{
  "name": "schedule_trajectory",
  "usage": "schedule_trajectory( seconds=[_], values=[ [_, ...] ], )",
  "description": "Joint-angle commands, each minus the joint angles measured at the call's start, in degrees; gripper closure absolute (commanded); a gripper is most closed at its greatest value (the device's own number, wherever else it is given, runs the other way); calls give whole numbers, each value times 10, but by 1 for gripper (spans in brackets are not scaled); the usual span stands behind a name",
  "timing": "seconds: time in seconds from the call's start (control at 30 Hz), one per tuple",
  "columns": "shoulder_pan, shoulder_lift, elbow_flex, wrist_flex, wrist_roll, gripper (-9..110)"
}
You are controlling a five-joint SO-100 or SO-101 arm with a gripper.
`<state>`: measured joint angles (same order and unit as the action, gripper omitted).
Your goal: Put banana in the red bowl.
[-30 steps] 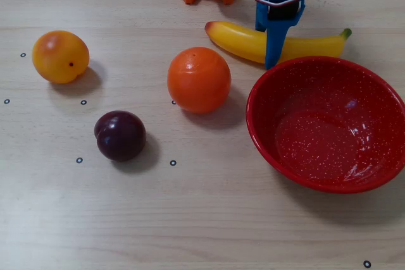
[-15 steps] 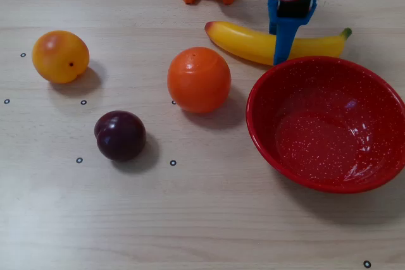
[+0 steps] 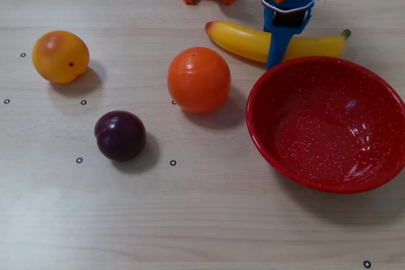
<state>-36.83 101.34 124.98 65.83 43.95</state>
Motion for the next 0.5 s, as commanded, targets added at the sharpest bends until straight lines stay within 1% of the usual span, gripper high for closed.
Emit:
schedule_trajectory(
  seconds=[0.0, 0.37, 0.47],
  values=[
    [13, 8, -27, -15, -7, 73],
    [16, 6, -24, -28, -13, 82],
    [18, 6, -23, -29, -11, 87]
  ],
)
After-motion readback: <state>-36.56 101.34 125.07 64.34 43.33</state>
